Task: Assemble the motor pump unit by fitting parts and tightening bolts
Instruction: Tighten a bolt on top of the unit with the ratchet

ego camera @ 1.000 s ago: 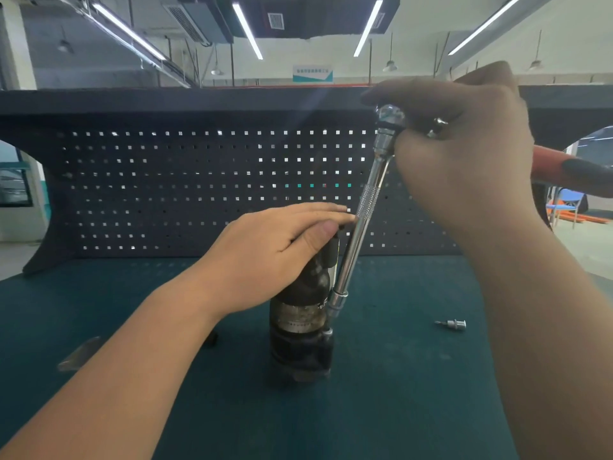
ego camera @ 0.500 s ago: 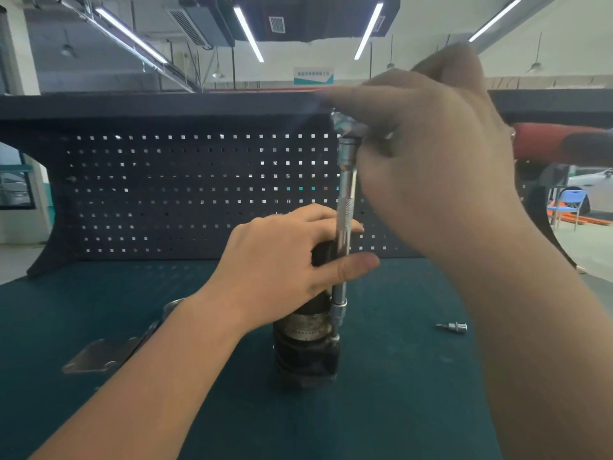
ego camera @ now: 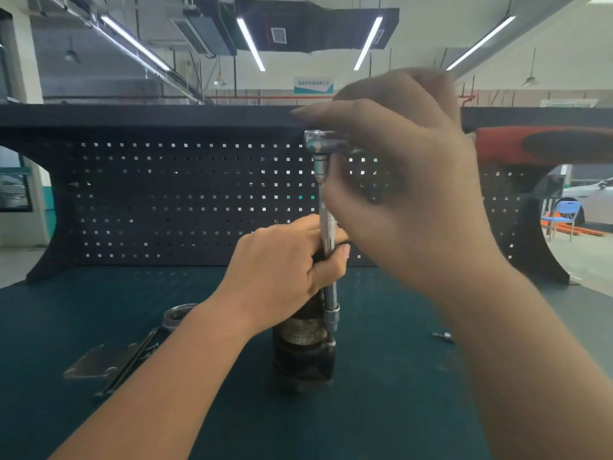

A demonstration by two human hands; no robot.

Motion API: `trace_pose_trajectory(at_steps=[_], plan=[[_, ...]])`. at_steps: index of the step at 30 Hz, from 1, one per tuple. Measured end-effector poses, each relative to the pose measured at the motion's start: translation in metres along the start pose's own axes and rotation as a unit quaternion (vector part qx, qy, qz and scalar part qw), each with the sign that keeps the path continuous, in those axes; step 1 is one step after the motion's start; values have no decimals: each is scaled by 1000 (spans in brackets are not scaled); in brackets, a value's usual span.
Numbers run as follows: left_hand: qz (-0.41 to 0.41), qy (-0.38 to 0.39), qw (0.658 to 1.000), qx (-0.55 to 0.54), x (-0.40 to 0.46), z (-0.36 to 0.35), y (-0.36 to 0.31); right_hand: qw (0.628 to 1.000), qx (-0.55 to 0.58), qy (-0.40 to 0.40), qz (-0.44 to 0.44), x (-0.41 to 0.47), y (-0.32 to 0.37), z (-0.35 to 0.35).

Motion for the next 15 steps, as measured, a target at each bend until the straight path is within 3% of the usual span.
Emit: trace_pose_trajectory(at_steps=[2, 3, 5, 7, 9, 10, 11, 12, 15], plan=[[13, -1, 1000, 12, 0, 0, 5, 990, 105, -99, -5, -19, 7, 6], [12, -2, 1000, 21, 0, 0, 5, 976, 155, -140, -56, -31, 1, 5], [8, 12, 1000, 28, 1, -6, 6, 917, 253, -190, -242, -56, -24, -9], [9, 3, 1000, 28, 2, -8, 10, 827, 358, -192, -389, -66, -48, -25], [4, -3, 999, 38, 3, -8, 11, 759, 474, -159, -417, -55, -57, -32], [-1, -2, 999, 46, 3, -9, 11, 746, 507, -137, -409, -47, -58, -33], [-6, -1, 999, 42, 3, -9, 10, 747, 521, -118, -396, -40, -57, -31], [-6, 1, 999, 44, 2, -8, 9, 772, 499, -106, -379, -36, -55, -27], [-28, -32, 995, 85, 0, -5, 5, 908, 312, -83, -266, -24, -42, -7]])
Point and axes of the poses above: each hand's wrist, its own x-axis towards the middle knuckle, its own z-axis out of the back of the hand, y = z × x, the point moved 8 cm from there along x, towards the middle knuckle, and after that the axes turned 3 degrees about z, right-handed, at the moved point
